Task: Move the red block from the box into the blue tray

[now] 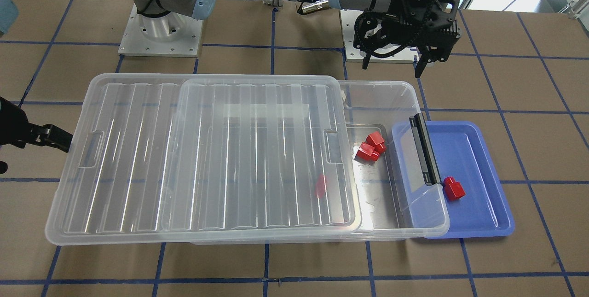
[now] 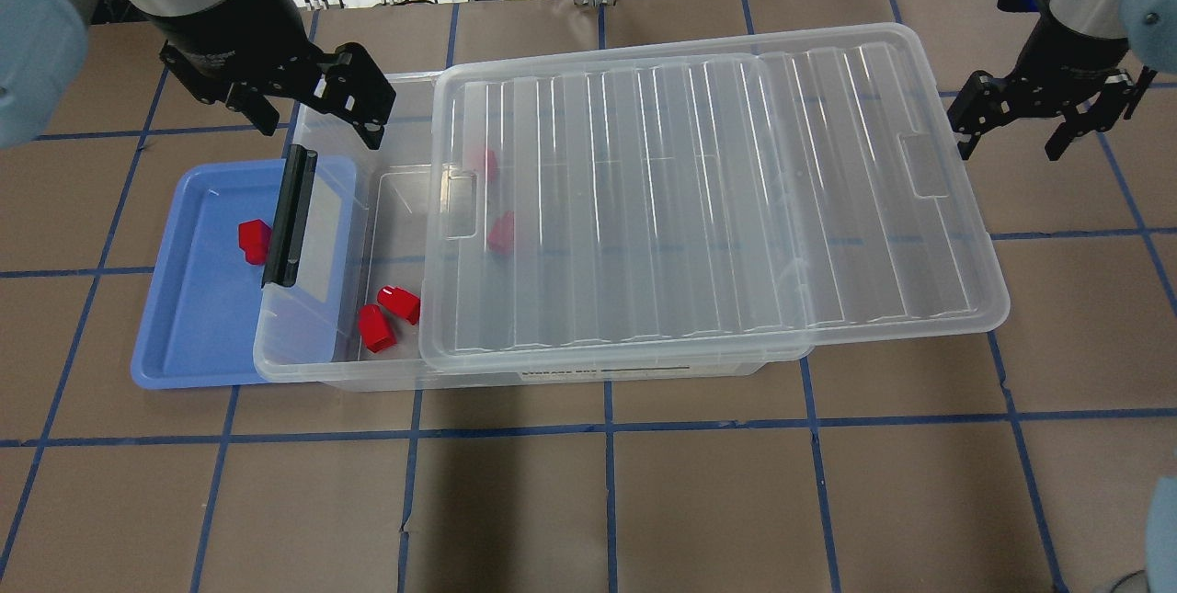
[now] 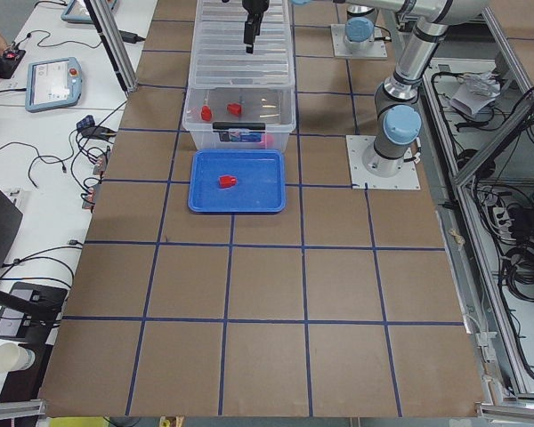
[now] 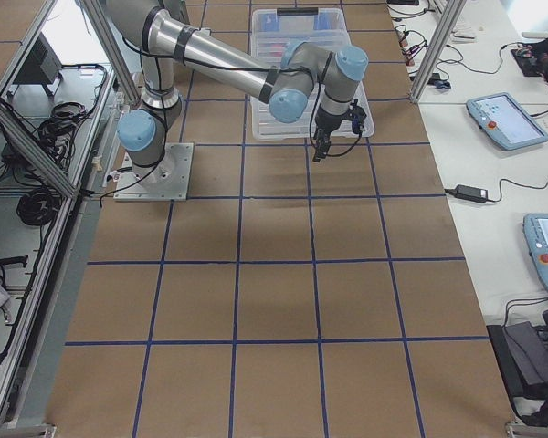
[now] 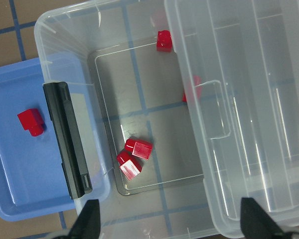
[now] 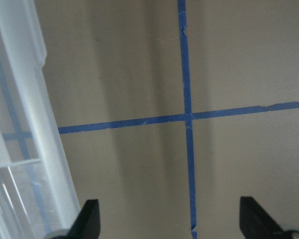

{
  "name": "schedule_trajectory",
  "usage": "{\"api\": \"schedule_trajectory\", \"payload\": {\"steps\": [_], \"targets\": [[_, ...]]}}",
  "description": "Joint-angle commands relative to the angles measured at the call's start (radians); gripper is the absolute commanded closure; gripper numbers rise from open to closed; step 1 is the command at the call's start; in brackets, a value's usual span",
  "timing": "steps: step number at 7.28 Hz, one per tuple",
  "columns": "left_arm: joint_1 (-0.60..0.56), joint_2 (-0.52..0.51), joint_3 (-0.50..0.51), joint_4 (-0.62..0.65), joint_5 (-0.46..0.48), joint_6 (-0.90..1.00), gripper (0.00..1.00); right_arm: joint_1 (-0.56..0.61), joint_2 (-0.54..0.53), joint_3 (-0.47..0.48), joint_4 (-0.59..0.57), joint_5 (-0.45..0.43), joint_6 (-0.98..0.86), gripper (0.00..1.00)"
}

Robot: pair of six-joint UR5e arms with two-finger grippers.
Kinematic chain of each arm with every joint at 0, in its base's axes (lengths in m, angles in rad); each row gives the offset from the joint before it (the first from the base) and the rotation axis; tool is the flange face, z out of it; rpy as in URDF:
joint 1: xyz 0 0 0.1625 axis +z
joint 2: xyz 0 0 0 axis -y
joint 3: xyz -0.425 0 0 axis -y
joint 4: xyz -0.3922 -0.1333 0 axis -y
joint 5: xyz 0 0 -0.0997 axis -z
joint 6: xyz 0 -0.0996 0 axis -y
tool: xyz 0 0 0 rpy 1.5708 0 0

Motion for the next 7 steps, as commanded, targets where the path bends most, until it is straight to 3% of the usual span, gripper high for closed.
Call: {"api": "schedule_trajectory", "payload": {"steps": [1,3,7], "targets": [[0.046,0.010,-0.028,0.003,-0.001,0.001,0.00,0.064,0.000,0.000,0.000,0.045,0.098,0.00],[0.044,-0.002,-0.031,0.064,0.004,0.006,0.00,0.112,0.000,0.000,-0.001,0.062,0.175,0.00],[0.015,0.009,-0.045,0.067,-0.001,-0.004,0.00,0.186,0.001,0.000,-0.009,0.064,0.281,0.00]]}}
